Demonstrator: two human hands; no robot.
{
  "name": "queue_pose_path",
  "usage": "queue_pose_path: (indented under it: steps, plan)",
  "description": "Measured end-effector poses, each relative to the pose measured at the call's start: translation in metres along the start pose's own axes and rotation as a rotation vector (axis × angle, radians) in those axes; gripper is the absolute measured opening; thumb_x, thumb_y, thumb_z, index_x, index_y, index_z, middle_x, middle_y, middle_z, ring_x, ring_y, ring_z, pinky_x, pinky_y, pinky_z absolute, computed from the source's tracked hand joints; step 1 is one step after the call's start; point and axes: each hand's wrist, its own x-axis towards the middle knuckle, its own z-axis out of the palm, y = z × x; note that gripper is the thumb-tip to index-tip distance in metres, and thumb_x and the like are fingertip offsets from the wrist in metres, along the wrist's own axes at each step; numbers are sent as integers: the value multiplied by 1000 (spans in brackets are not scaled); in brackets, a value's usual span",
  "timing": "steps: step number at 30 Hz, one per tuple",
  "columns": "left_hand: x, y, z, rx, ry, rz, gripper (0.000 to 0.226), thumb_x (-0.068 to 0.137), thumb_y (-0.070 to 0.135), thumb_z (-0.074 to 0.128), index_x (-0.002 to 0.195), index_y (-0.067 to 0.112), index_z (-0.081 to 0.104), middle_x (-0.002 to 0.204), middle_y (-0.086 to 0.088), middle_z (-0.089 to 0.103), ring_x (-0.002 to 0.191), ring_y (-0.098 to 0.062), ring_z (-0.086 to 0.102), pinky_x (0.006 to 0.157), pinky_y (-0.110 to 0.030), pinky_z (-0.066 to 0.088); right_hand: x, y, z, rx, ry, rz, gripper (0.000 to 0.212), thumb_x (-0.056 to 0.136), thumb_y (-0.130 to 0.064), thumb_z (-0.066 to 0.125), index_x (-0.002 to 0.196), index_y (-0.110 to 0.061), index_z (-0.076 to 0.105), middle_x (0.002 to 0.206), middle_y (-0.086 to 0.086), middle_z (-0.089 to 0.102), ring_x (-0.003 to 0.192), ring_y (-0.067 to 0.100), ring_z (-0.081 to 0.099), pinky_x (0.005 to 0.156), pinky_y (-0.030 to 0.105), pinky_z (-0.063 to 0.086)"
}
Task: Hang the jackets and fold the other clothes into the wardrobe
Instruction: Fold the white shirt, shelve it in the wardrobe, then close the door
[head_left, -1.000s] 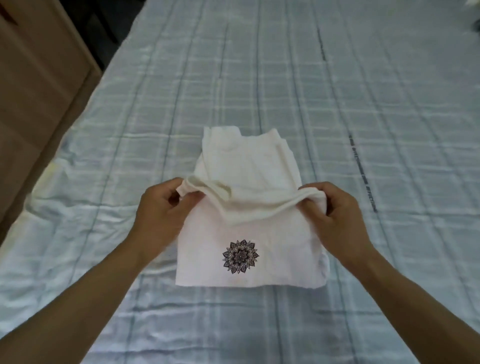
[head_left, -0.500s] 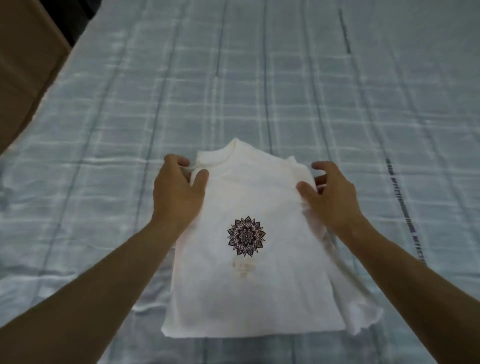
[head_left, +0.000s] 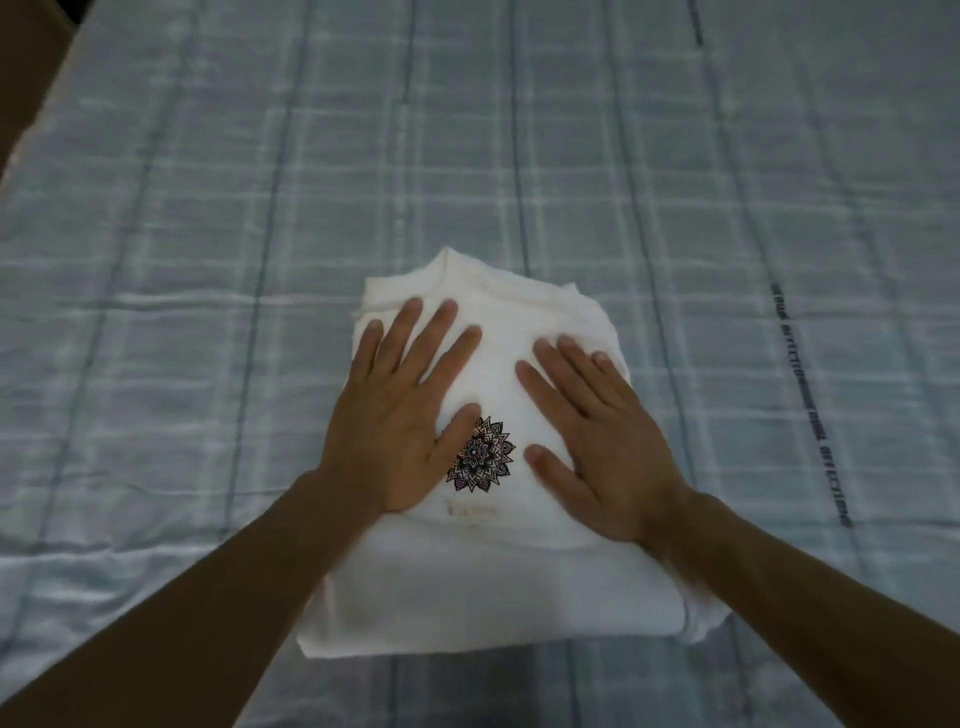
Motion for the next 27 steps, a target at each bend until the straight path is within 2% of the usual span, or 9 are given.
queue_pose_path:
  steps: [3, 6, 8, 11, 17, 20, 22, 24, 27]
  plan:
    - [-2, 9, -16, 50, -48, -42, 63, 103, 52, 26, 159, 24, 17, 167, -3, 6, 154, -26, -4, 123, -52, 7, -1, -13, -13, -77, -60, 52, 69, 101, -53, 24, 158, -16, 12, 166, 7, 2, 153, 22, -6, 123, 46, 10]
    - [-24, 30, -24, 23, -11, -71, 63, 103, 53, 20, 158, 23, 18, 167, -5, 7, 154, -26, -1, 123, -53, 6, -28, -38, -13, -60, -30, 115, 68, 103, -55, 19, 158, -17, 12, 166, 9, 5, 153, 24, -3, 125, 45, 8]
    - [-56, 44, -20, -20, -27, -22, 63, 103, 56, 20, 158, 25, 19, 167, -4, 9, 154, -25, 3, 121, -54, 11, -59, -45, -6, -41, -19, 38, 67, 103, -54, 26, 158, -18, 14, 166, 9, 6, 153, 25, 2, 124, 44, 9]
    - [-95, 40, -8, -36, -117, 36, 66, 101, 56, 28, 158, 25, 19, 168, -3, 7, 154, -25, 5, 118, -57, 21, -87, -29, 1, 7, -15, -34, 67, 100, -48, 36, 157, -19, 19, 166, 6, 9, 153, 26, 9, 121, 49, 18]
    - [-94, 36, -13, -43, -168, 45, 67, 101, 56, 29, 158, 25, 18, 168, -2, 6, 154, -24, 3, 119, -56, 21, -89, -19, -2, 51, 8, -38, 66, 98, -43, 40, 155, -12, 26, 165, 9, 16, 152, 26, 13, 119, 52, 23]
    - [-97, 41, -22, -43, -176, 14, 68, 101, 57, 26, 159, 23, 19, 167, -4, 6, 154, -25, 2, 118, -57, 23, -99, -22, -5, -17, 17, -45, 67, 100, -47, 40, 154, -11, 28, 164, 10, 18, 152, 26, 15, 117, 51, 26]
    - [-105, 49, -26, -73, -163, 13, 72, 99, 62, 27, 158, 20, 22, 167, -7, 10, 154, -27, 5, 118, -56, 23, -111, -24, -3, -55, 7, -65, 77, 96, -60, 44, 154, -11, 28, 164, 10, 18, 152, 27, 16, 118, 50, 24]
    - [-119, 59, -24, -130, -155, 62, 80, 95, 70, 35, 157, 21, 25, 166, -8, 15, 154, -27, 9, 118, -54, 20, -121, -25, 1, -79, -25, -81, 93, 88, -71, 50, 155, -11, 27, 164, 11, 16, 152, 29, 16, 120, 48, 20]
    - [-136, 66, -20, -125, -167, 103, 92, 84, 70, 53, 157, 22, 26, 166, -6, 16, 153, -28, 12, 117, -54, 22, -125, -22, 4, -107, -21, -74, 94, 84, -63, 61, 155, -12, 27, 164, 12, 18, 151, 29, 18, 117, 49, 26]
